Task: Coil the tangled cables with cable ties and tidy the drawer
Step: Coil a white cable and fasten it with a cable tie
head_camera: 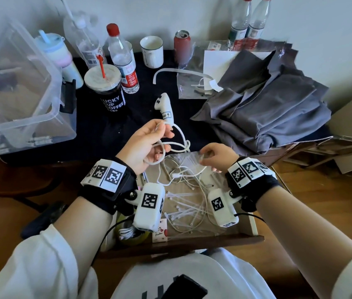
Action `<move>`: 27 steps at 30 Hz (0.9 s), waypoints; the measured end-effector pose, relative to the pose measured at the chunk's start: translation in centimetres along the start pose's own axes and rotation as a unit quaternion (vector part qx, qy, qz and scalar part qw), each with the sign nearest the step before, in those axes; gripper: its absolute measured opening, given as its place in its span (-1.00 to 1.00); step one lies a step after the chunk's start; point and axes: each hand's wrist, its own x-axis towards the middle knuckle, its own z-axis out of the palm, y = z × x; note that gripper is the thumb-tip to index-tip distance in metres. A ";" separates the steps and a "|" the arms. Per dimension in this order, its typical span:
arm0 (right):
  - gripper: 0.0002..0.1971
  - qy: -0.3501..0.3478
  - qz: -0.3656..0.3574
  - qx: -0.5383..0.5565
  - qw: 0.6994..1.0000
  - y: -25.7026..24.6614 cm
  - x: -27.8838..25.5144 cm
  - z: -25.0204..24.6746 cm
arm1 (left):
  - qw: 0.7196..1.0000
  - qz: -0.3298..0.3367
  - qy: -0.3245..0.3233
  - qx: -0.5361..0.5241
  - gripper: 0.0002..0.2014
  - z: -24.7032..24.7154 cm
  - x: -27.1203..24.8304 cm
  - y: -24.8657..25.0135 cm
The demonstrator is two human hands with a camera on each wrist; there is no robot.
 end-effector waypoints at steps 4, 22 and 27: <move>-0.68 -0.032 -0.041 0.036 0.998 -1.0 0.2 1.5 | 0.999 0.004 -0.035 0.010 -0.82 1.2 0.1 0.1; -0.78 0.073 -0.135 0.370 0.916 -1.9 -1.3 -3.2 | 0.994 -0.070 0.071 -0.036 -0.80 -1.4 1.4 -2.2; -0.78 0.084 -0.127 0.396 0.906 -2.4 -1.7 -3.6 | 0.997 -0.062 0.039 0.018 -0.90 -1.2 1.2 -2.2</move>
